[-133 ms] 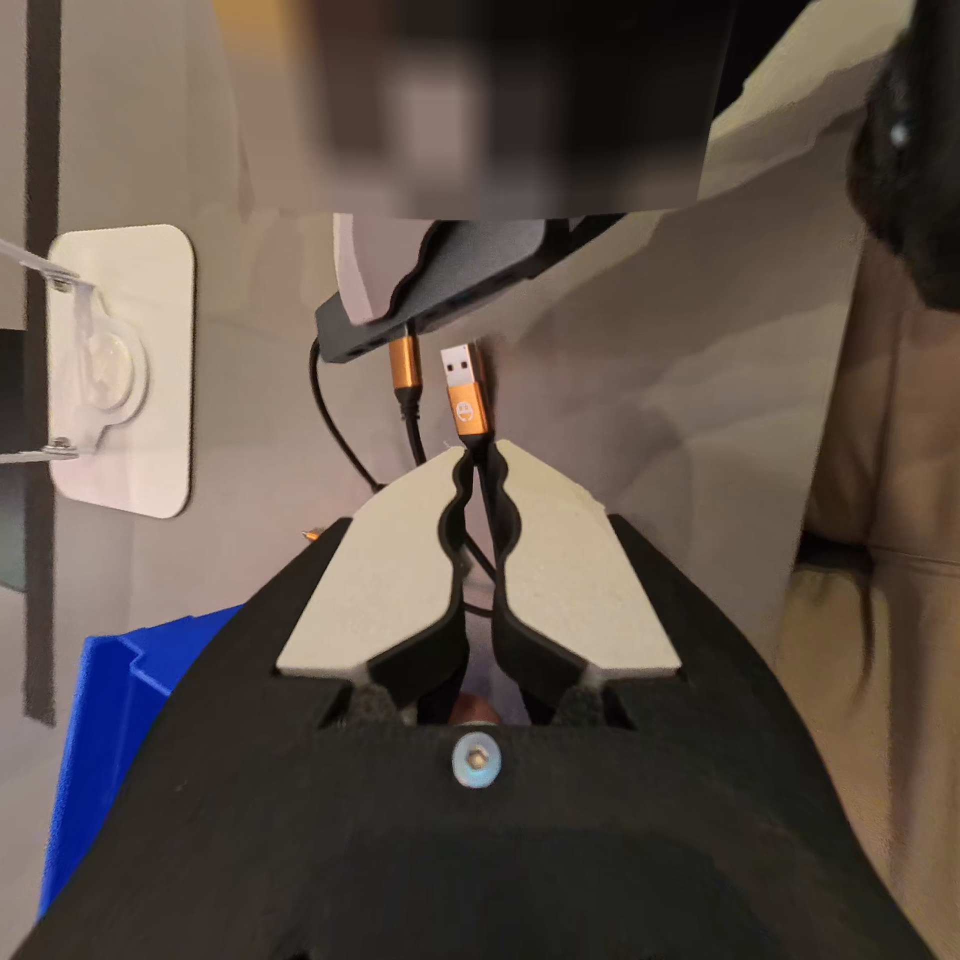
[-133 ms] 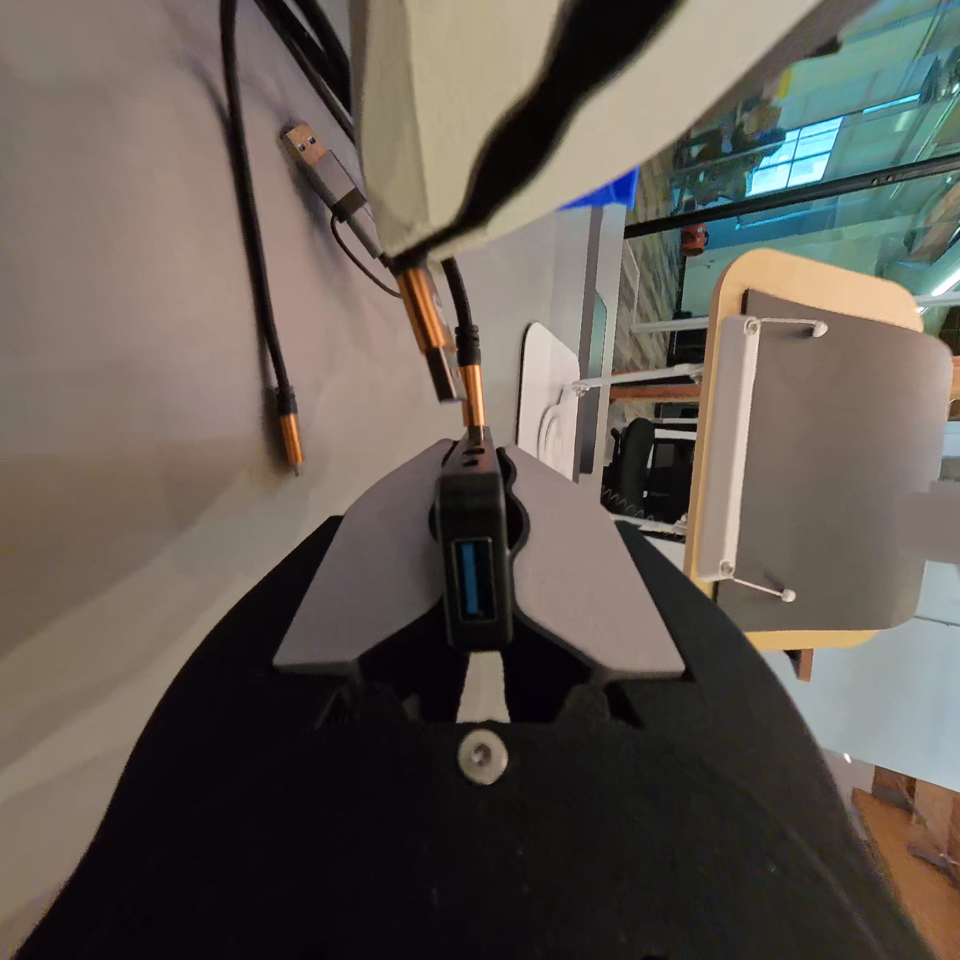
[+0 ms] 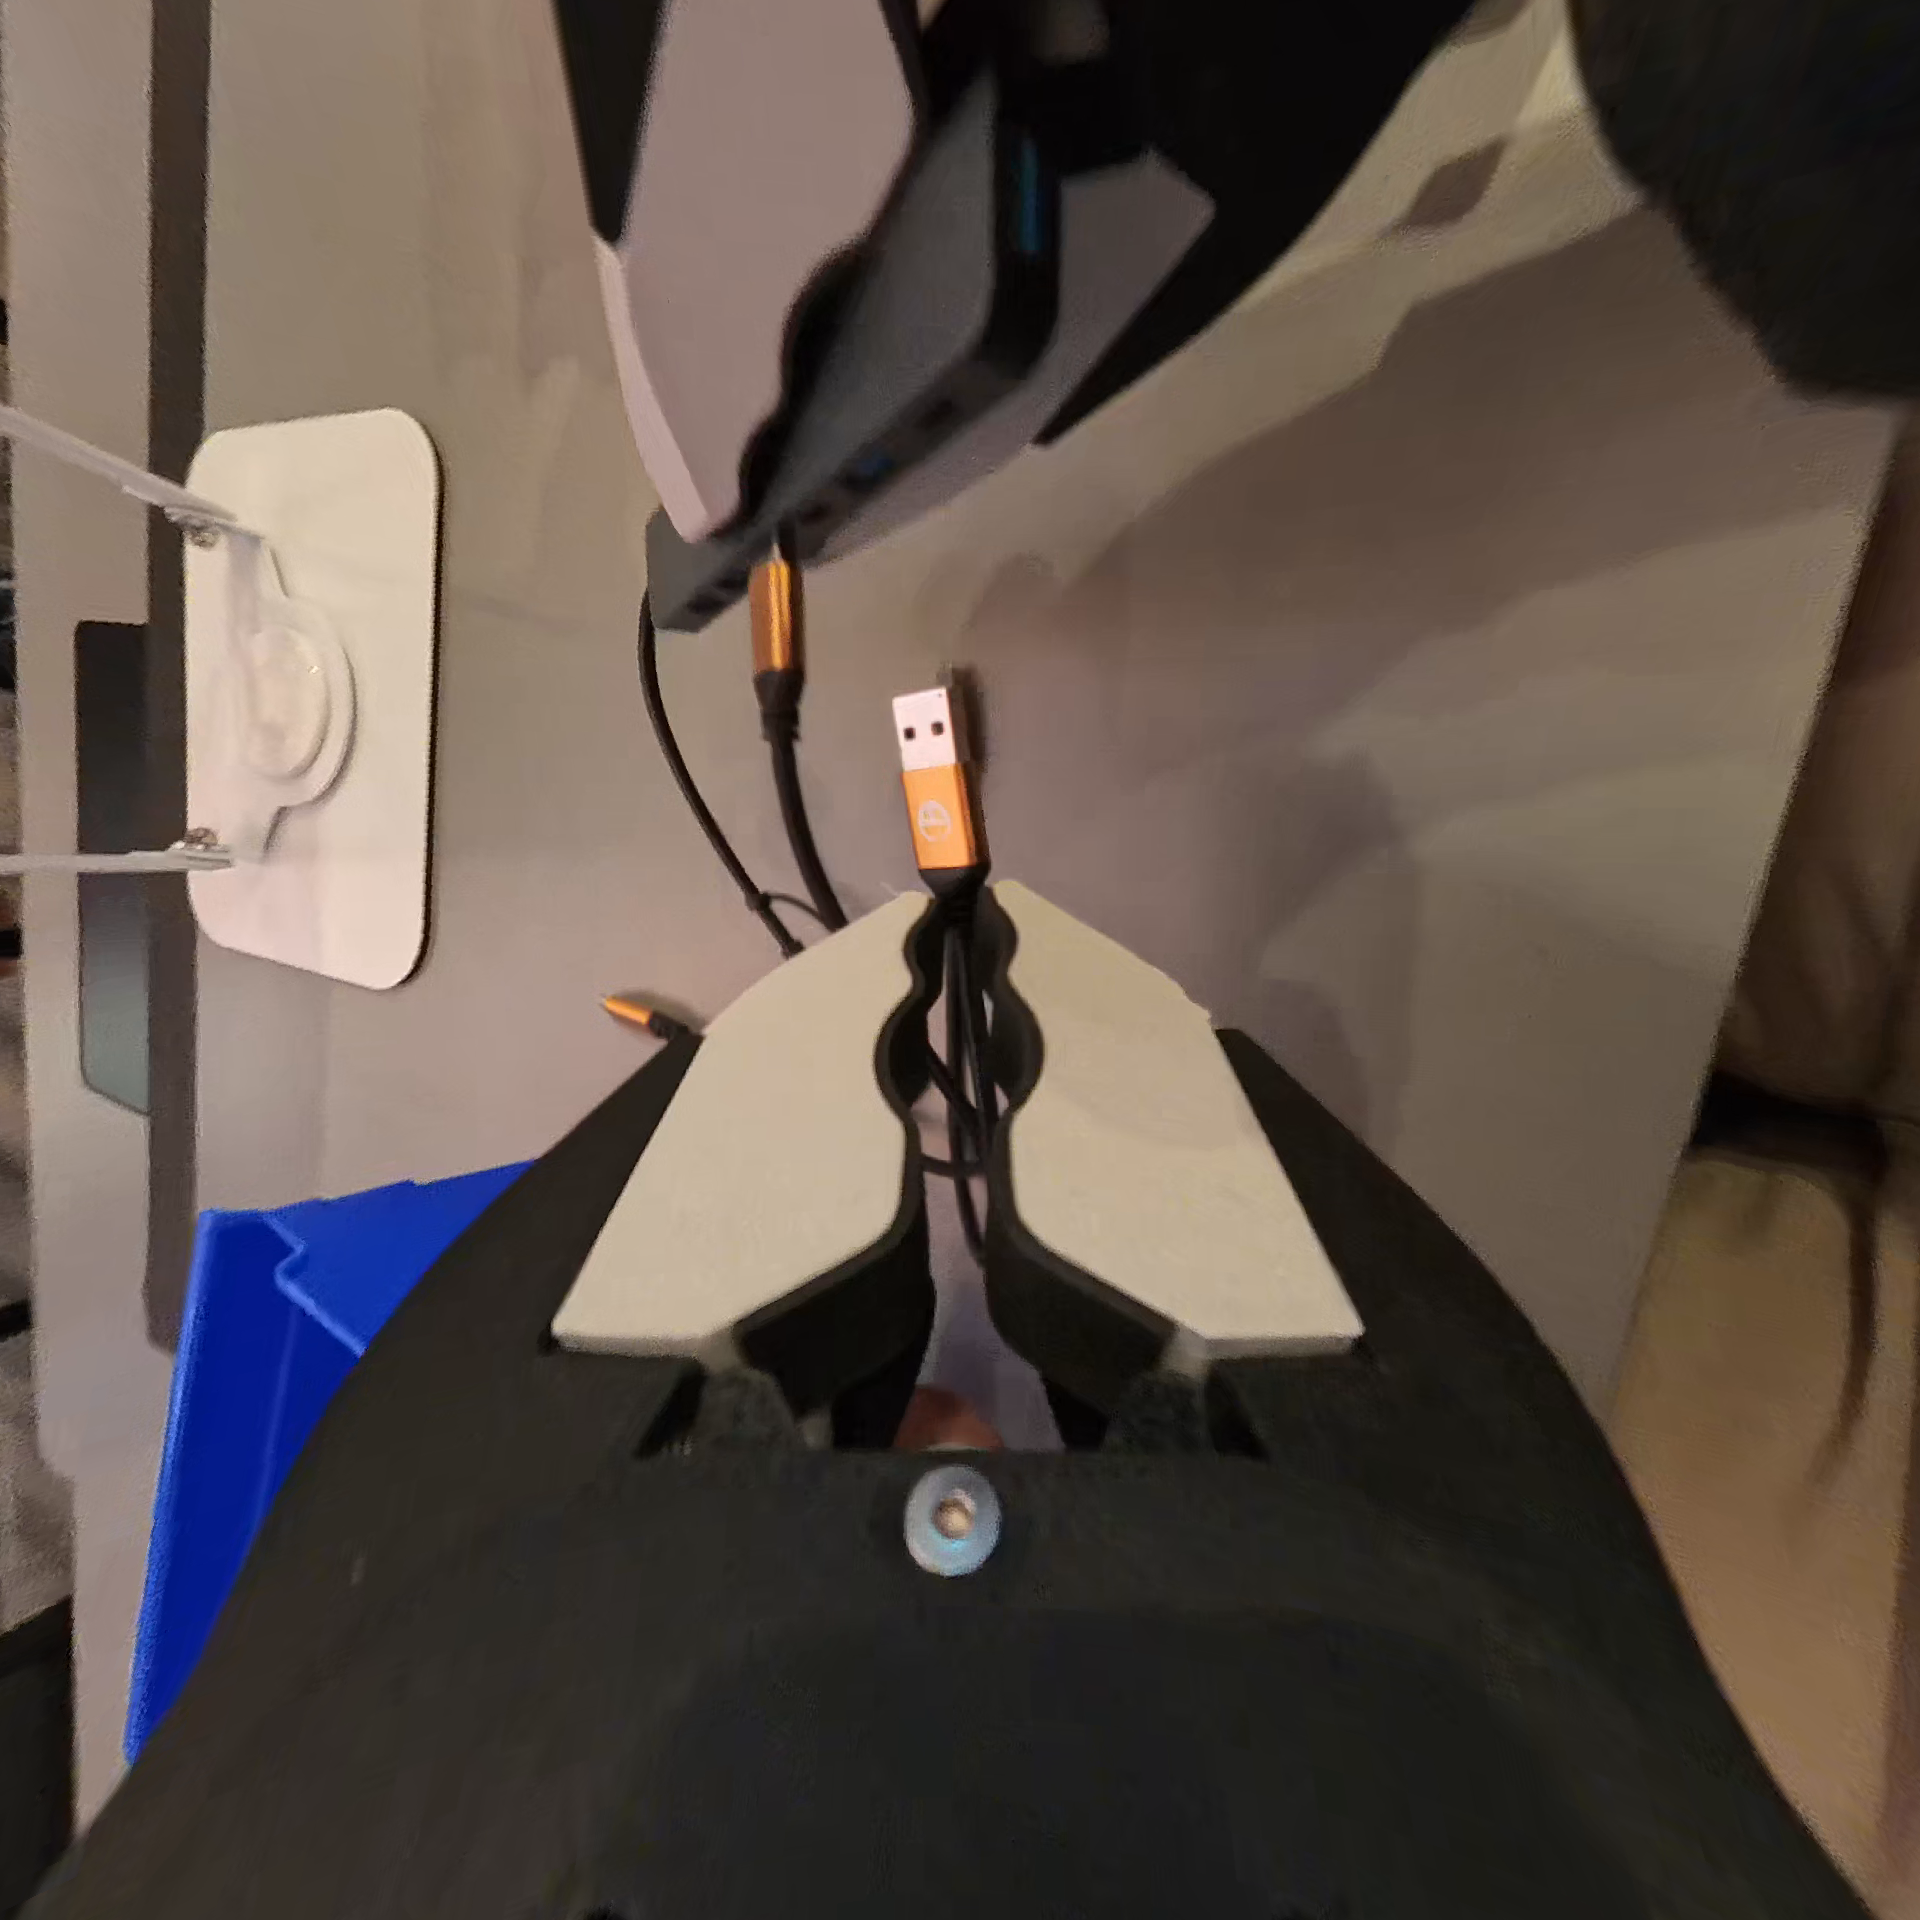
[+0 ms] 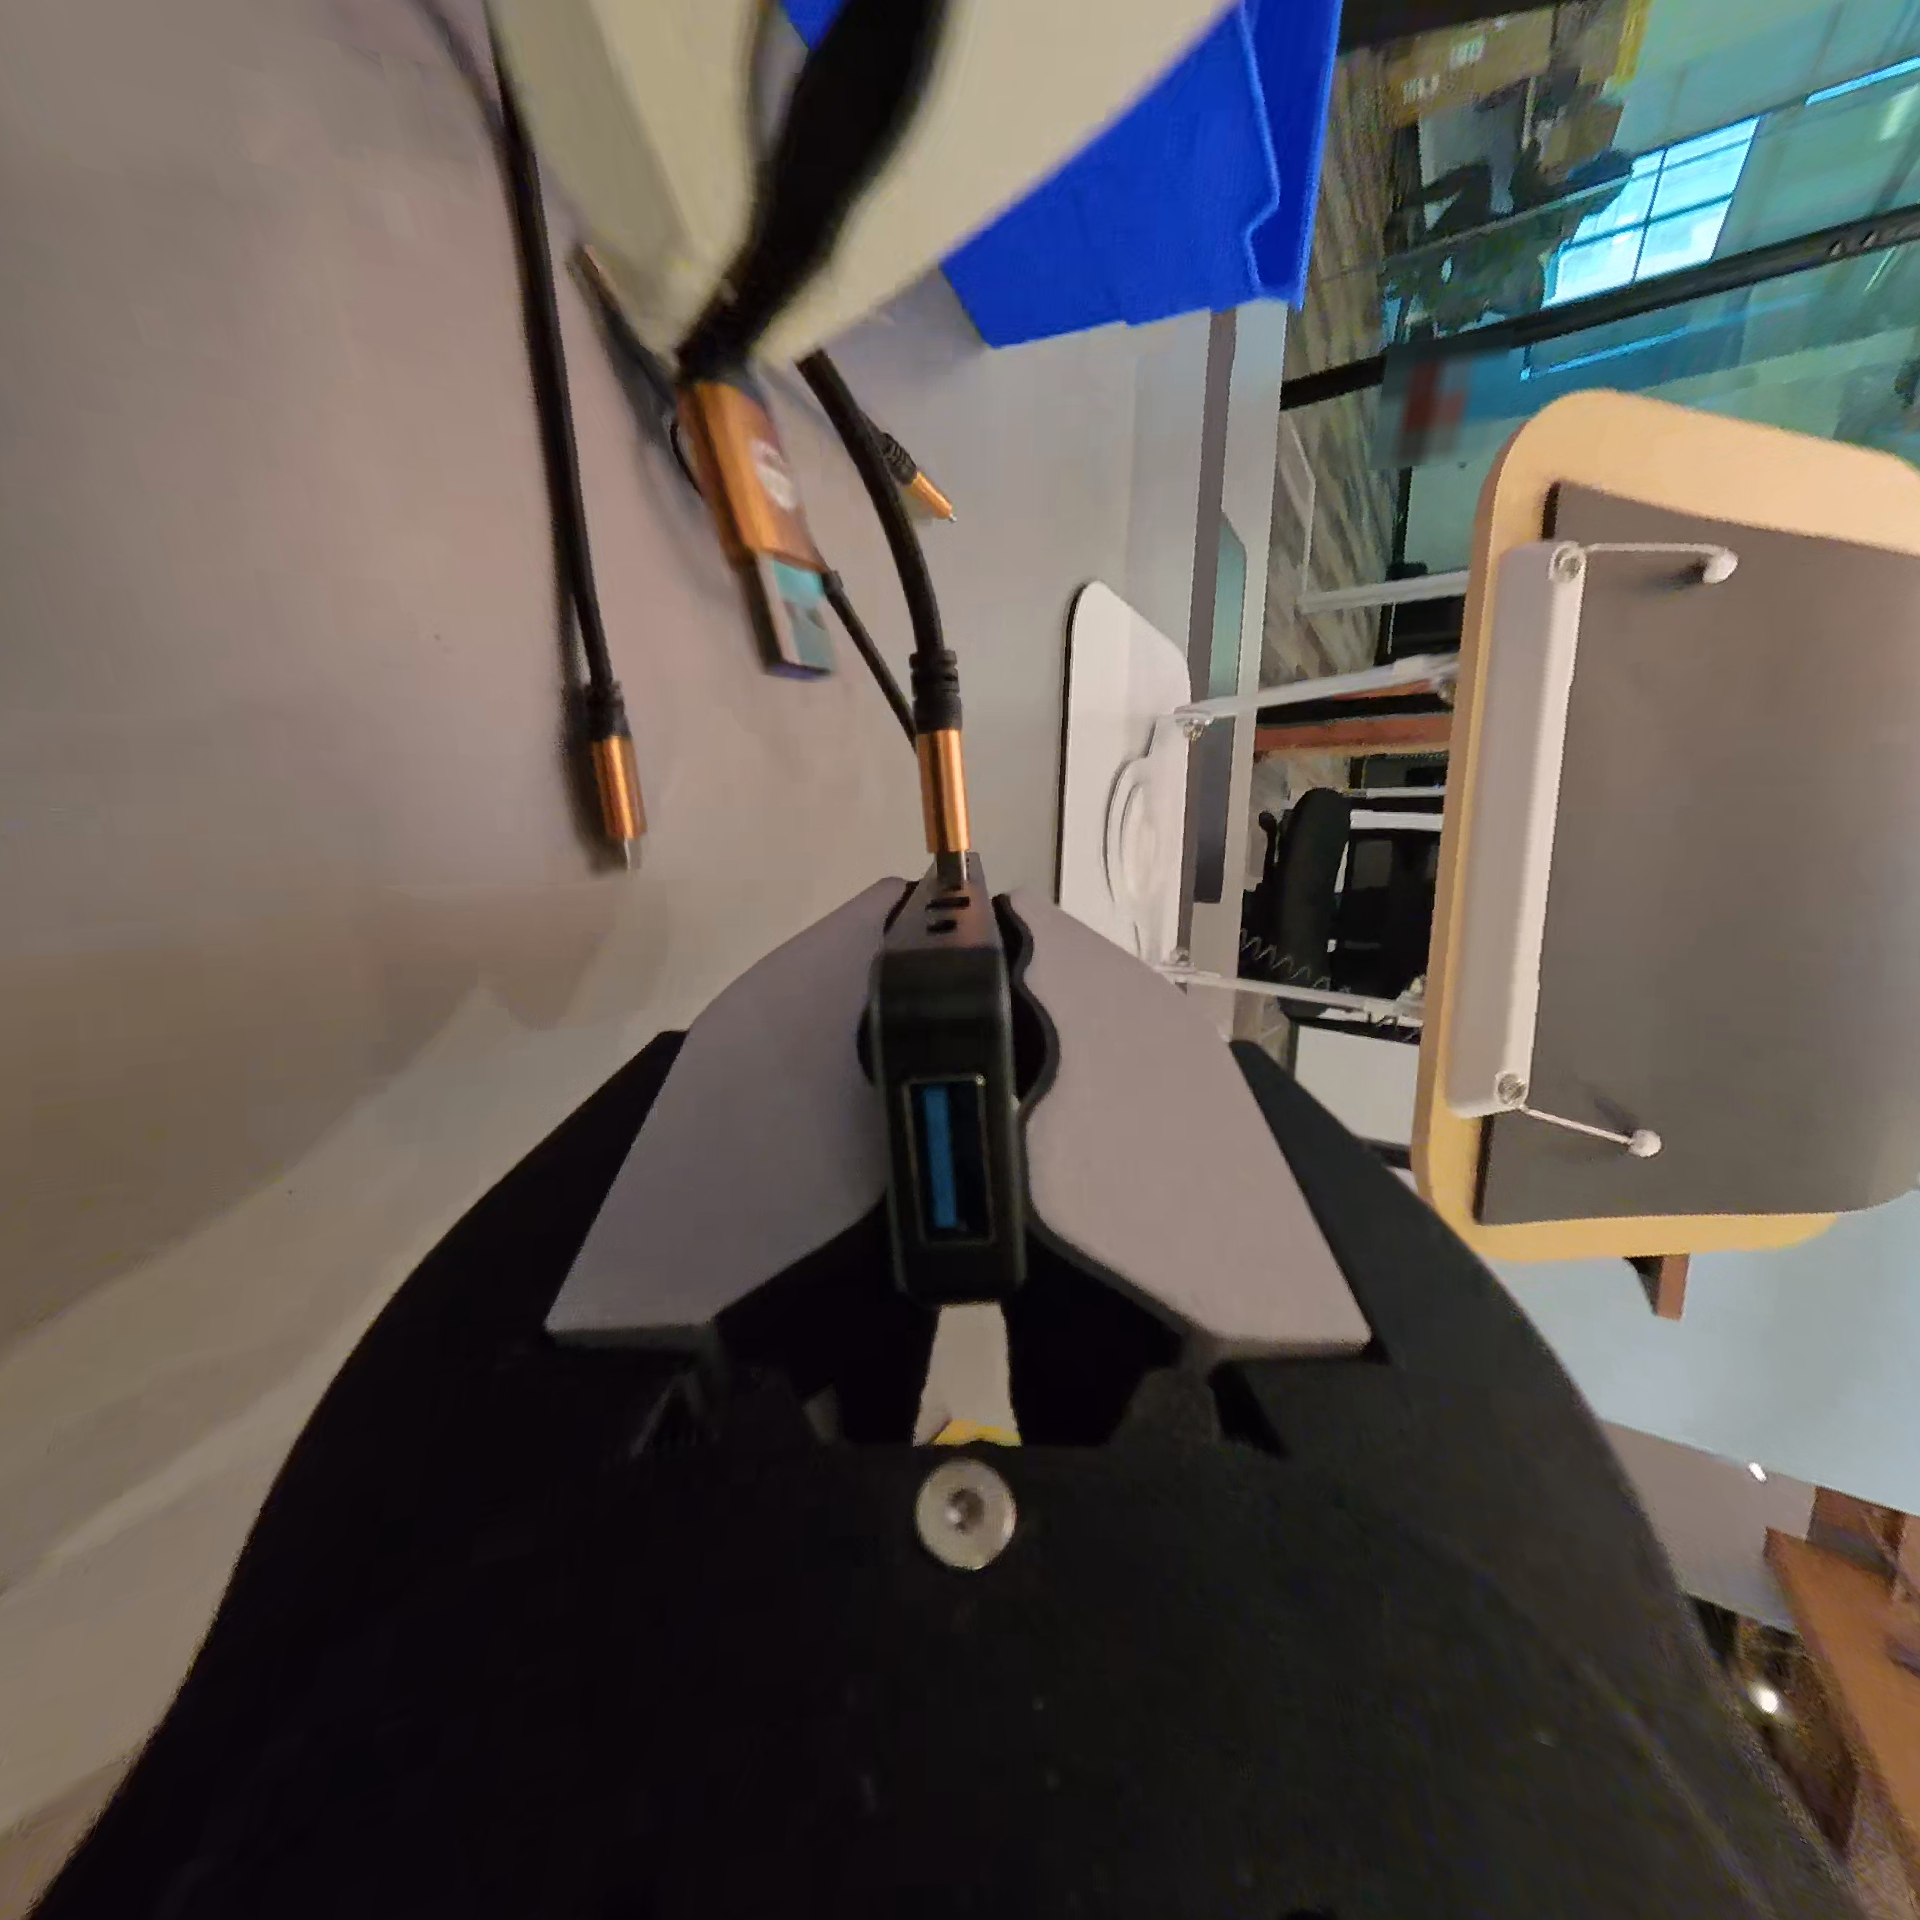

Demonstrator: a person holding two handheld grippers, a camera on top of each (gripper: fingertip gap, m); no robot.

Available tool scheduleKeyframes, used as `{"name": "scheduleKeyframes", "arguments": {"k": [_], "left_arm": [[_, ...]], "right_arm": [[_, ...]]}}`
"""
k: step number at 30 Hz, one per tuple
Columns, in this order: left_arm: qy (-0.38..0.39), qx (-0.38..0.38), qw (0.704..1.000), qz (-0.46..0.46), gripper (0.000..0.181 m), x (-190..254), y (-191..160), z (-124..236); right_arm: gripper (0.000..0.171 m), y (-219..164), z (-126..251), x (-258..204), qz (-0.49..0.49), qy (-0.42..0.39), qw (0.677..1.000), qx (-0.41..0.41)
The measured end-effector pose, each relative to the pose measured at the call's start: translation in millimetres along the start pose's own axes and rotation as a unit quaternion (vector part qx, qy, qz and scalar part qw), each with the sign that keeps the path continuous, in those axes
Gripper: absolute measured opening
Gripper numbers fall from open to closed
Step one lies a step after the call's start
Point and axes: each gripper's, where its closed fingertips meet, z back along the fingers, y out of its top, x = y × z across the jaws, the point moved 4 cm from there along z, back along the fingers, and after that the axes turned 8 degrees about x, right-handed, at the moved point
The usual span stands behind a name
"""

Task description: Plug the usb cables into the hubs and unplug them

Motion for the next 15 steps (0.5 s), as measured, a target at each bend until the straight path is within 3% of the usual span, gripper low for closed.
{"name": "scheduleKeyframes", "arguments": {"k": [8,11,15], "left_arm": [[-0.001,-0.066,0.997,-0.043,0.009,34,-30,-40],[-0.031,-0.043,0.999,0.009,0.022,32,-32,-41],[-0.087,-0.008,0.990,0.110,0.027,32,-31,-46]], "right_arm": [[0.011,-17,1,5,-0.073,-0.005,0.997,0.000],[0.012,-22,1,5,-0.100,-0.003,0.995,0.004],[0.012,-26,1,6,-0.122,-0.001,0.992,0.008]]}}
